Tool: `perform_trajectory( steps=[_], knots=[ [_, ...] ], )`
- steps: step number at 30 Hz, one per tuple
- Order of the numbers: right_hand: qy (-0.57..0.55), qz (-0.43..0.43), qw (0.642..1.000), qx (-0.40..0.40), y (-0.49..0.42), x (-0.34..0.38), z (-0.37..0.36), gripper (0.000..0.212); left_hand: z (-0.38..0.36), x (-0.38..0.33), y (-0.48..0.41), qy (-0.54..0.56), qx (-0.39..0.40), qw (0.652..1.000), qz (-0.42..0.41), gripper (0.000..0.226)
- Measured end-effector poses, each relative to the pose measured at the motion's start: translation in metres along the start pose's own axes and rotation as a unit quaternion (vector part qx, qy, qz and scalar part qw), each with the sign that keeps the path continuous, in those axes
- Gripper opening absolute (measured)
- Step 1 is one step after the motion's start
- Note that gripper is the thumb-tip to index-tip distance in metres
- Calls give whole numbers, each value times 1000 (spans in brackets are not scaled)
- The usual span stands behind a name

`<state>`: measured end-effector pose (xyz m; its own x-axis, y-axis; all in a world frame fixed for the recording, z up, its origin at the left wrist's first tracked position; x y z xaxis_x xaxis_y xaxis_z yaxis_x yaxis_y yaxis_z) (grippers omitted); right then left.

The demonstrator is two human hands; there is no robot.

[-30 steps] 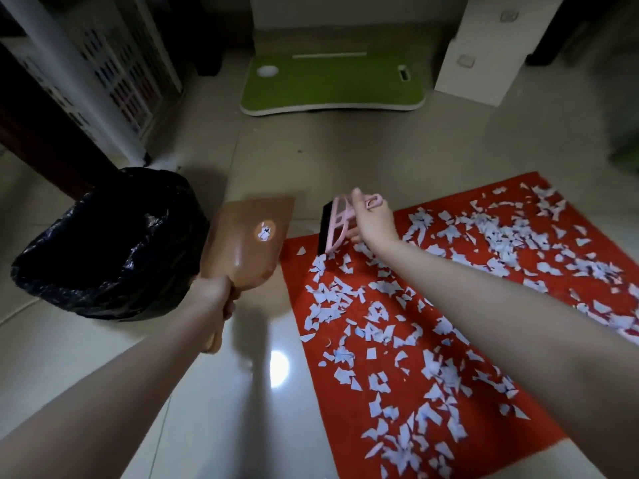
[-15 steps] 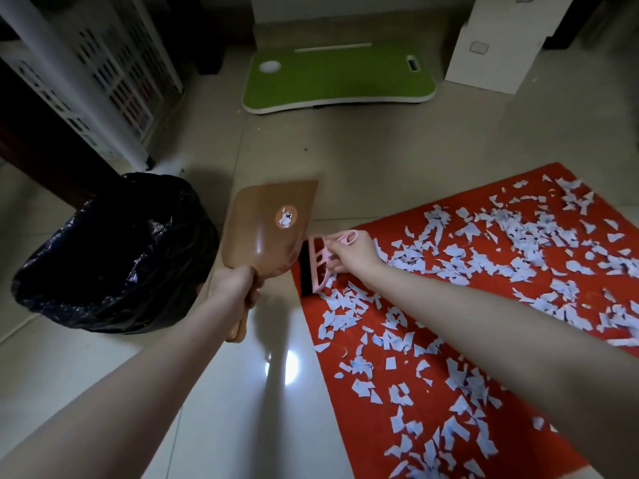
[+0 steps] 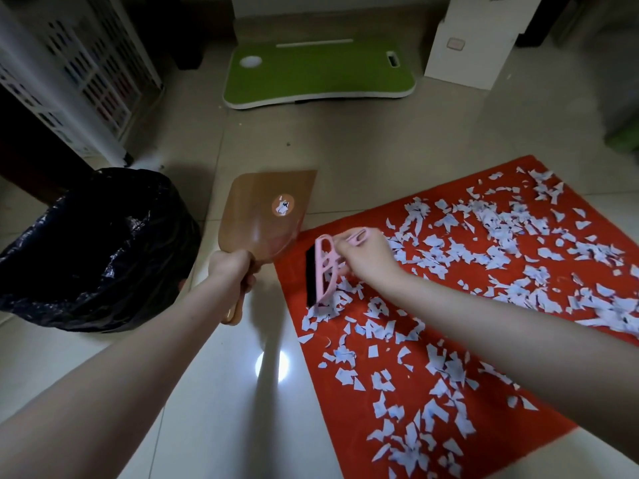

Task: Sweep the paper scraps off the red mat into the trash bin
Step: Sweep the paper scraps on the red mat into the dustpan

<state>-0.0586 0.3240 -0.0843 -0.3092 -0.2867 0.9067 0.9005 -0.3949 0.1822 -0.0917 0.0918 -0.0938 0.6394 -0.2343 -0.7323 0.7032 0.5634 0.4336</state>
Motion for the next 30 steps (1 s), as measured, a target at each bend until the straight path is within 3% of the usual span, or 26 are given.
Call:
perform_trajectory(
  steps=[7, 11, 14, 18, 23, 30],
  knots=[
    [62, 7, 997, 35, 15, -25, -24, 19, -4, 5, 3, -12, 17, 1000, 0, 14],
    [139, 32, 989, -44, 4, -22, 24, 16, -13, 6, 3, -16, 38, 999, 1, 18],
    [99, 52, 991, -78, 4, -5, 54, 14, -17, 6, 6, -21, 46, 999, -6, 19],
    [8, 18, 1000, -4, 23, -2, 44, 16, -23, 5, 9, -20, 47, 999, -10, 20],
    [45, 52, 997, 26, 29, -20, 32, 18, -24, 6, 9, -20, 46, 999, -10, 27],
    [-19, 35, 988, 150, 56, -30, 1, 19, -24, 12, 8, -24, 56, 998, -3, 35]
  ],
)
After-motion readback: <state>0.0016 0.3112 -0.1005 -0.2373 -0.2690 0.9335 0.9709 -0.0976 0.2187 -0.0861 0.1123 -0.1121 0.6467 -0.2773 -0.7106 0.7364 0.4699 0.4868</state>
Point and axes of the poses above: each hand's wrist, its own y-axis away from the middle knuckle, its own z-axis out of the back of the hand, x = y × z, the point moved 6 cm from there along -y, towards the middle knuckle, and after that the axes turned 15 degrees about -x, right-handed, at the moved point
